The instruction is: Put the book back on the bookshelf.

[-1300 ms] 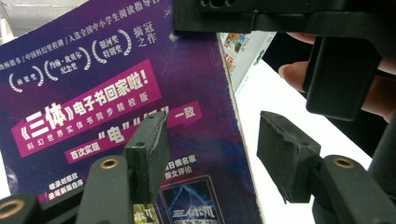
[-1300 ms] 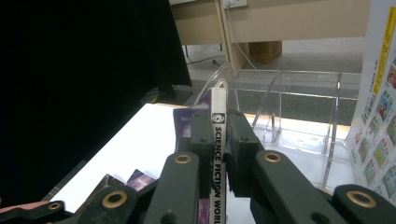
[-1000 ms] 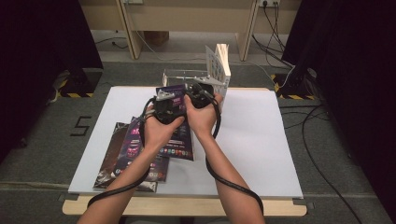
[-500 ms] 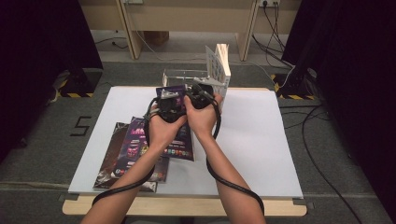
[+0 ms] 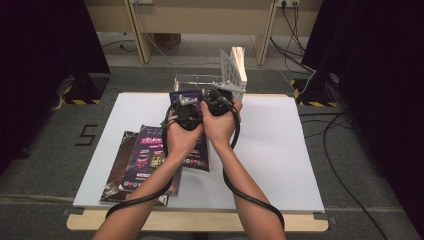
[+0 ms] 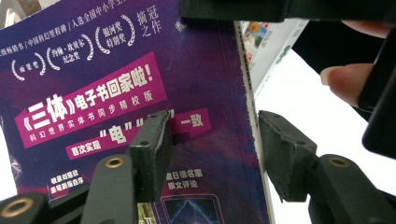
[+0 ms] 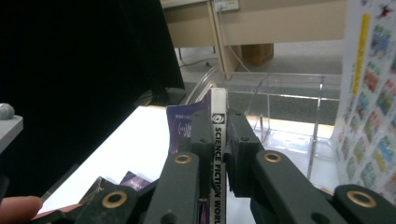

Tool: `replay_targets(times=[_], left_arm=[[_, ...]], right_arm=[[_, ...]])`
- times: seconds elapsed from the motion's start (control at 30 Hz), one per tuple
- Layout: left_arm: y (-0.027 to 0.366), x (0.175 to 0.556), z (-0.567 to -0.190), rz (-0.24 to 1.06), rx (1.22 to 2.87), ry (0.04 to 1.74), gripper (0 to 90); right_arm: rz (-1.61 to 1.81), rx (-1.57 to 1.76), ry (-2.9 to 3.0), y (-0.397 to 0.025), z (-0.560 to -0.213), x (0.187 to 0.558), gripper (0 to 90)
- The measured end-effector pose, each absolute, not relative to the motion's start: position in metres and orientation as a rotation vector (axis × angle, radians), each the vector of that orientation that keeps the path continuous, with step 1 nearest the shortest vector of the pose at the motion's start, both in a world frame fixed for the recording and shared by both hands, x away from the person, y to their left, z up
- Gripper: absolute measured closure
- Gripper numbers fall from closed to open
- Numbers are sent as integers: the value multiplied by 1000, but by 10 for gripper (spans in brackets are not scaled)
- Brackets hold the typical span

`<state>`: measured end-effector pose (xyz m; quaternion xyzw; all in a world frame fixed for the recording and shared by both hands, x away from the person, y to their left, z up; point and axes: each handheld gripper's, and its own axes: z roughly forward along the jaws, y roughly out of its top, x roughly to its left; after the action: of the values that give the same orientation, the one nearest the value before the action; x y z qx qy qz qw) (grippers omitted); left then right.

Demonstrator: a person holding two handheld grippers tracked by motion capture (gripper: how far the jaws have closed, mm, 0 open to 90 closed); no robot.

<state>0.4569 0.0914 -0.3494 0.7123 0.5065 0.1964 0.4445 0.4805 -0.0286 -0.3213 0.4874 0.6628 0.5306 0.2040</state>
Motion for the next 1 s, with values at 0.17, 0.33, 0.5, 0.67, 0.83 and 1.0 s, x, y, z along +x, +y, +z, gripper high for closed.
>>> replay_targets(times=[0.17,0.33,0.5,0.67,0.83,1.0], left_arm=[[85,452,-345,499,1784,1214,516],[83,447,-345,493,1794,1206,555],[86,441,-349,477,1775,1229,615],[94,438,-350,455,1777,1250,691],[107,437,-355,462,1752,1258,811],[120,437,-356,423,1727,1243,829]], right_arm=[[1490,1367,1819,-34,-315,478,832],[1489,1349,1813,-36,-311,473,832],[1478,1334,1828,-34,-313,468,830],[1442,1303,1870,-25,-313,466,808],[1418,1272,1900,-19,-314,467,734],[1452,1214,1951,-21,-311,466,666]])
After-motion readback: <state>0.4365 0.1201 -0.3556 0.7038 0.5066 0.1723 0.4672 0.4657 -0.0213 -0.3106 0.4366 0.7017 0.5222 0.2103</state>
